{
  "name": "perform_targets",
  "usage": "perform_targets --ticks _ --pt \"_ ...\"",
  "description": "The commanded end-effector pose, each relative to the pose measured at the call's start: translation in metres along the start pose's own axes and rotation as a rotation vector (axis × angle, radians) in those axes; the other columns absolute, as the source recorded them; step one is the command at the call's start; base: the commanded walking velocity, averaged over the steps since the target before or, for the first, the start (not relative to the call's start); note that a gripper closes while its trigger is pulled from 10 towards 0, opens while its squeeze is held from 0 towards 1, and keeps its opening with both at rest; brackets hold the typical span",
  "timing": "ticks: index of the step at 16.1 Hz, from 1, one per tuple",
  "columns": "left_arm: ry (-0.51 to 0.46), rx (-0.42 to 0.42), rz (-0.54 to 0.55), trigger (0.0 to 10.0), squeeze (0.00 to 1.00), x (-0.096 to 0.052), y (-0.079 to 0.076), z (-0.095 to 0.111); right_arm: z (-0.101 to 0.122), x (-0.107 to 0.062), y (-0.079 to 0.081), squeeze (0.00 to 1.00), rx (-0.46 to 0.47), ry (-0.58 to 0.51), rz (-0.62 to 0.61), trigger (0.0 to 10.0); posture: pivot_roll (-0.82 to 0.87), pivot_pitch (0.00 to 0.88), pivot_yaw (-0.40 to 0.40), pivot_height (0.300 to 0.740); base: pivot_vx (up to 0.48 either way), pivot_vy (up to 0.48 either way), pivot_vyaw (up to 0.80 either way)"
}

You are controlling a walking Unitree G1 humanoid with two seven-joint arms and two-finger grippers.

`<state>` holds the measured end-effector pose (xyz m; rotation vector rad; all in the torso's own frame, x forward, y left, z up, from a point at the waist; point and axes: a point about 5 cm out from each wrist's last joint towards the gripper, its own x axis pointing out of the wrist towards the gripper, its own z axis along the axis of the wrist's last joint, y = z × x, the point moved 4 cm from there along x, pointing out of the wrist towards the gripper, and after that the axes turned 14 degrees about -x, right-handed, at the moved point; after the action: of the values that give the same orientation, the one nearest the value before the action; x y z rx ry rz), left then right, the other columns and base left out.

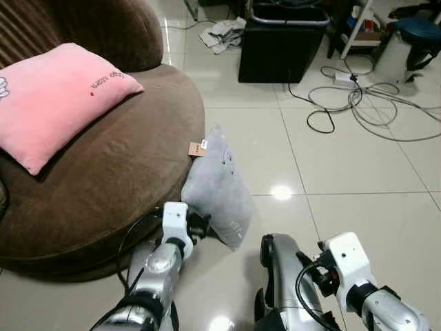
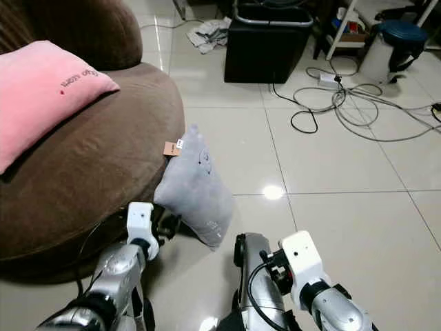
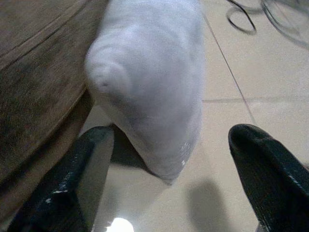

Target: Move the pillow to the sofa from floor

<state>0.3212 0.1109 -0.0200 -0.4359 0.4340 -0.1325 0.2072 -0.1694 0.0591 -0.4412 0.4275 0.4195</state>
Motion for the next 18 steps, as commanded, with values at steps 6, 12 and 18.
perform_targets --ticks 6,12,18 --pt "-0.114 -0.305 0.175 10.0 1.0 0.004 0.024 0.024 0.014 -0.024 0.001 0.0 -0.03 -0.013 0.003 10.0 -0.3 0.17 -0.039 0.51 0.0 0.0 0.0" --pt "-0.152 -0.374 0.265 10.0 1.0 0.007 0.035 0.038 0.037 -0.05 -0.003 0.0 -0.084 -0.039 0.008 10.0 -0.42 0.173 -0.104 0.51 0.0 0.0 0.0" --pt "-0.187 -0.347 0.343 10.0 0.0 0.006 0.043 0.047 0.053 -0.065 -0.013 0.0 -0.126 -0.049 0.001 10.0 -0.5 0.161 -0.151 0.51 0.0 0.0 0.0"
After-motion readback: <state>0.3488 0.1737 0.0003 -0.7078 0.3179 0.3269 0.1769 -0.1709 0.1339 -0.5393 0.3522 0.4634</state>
